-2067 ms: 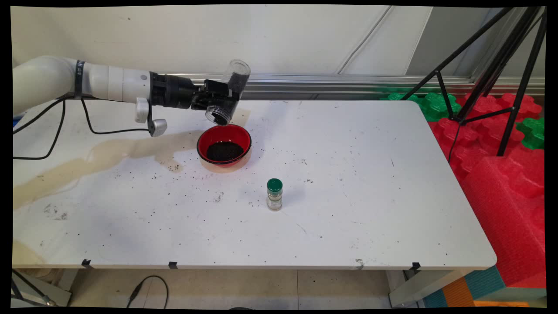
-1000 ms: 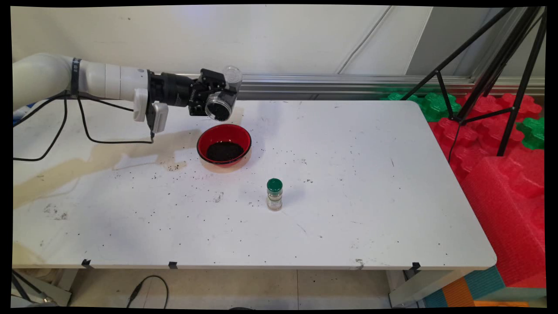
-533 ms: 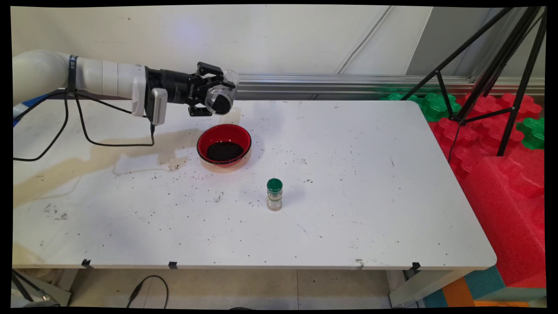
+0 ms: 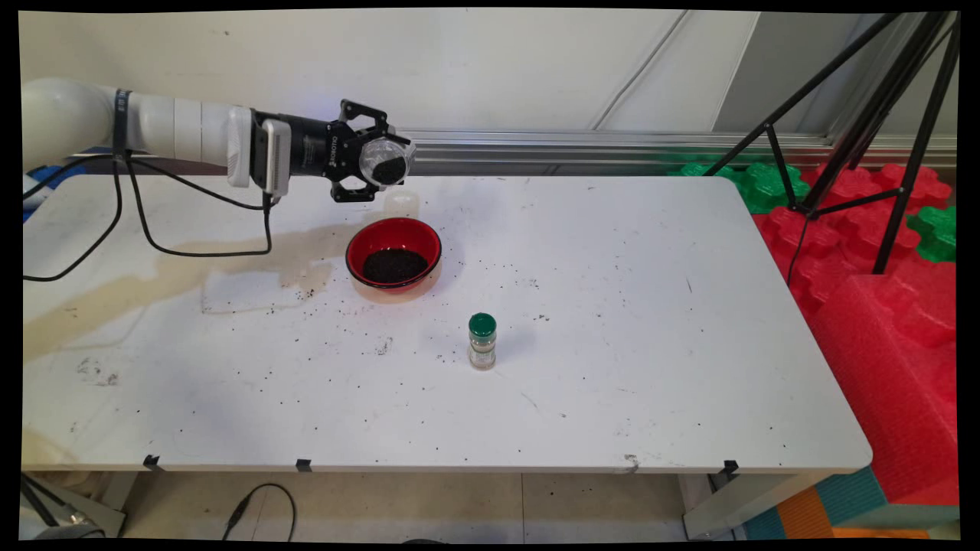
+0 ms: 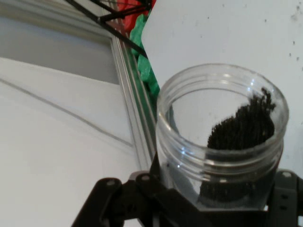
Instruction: Pour the black seasoning powder in the red bowl
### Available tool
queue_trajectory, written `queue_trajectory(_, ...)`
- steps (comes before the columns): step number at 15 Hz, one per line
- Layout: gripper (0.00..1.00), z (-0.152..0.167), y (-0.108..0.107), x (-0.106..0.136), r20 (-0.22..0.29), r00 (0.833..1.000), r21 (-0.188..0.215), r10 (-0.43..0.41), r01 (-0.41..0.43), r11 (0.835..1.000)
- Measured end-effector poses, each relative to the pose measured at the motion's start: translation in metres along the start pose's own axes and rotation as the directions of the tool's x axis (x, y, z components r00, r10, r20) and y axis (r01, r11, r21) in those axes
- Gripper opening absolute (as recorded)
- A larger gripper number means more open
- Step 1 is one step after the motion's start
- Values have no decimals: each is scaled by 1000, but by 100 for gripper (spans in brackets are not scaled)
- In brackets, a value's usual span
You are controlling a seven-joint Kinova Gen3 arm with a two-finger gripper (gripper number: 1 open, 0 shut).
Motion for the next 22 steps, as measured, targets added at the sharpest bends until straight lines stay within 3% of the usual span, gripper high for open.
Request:
queue_trajectory(5, 0, -4, -6, 0, -1, 987, -3, -162, 162, 987)
queue_trajectory(10, 0, -7, -11, 1, -8, 947, -14, -321, 320, 947)
queue_trajectory(15, 0, -11, -17, 4, -13, 861, -28, -508, 508, 861)
queue_trajectory(22, 0, -17, -29, 9, -22, 696, -53, -717, 716, 696)
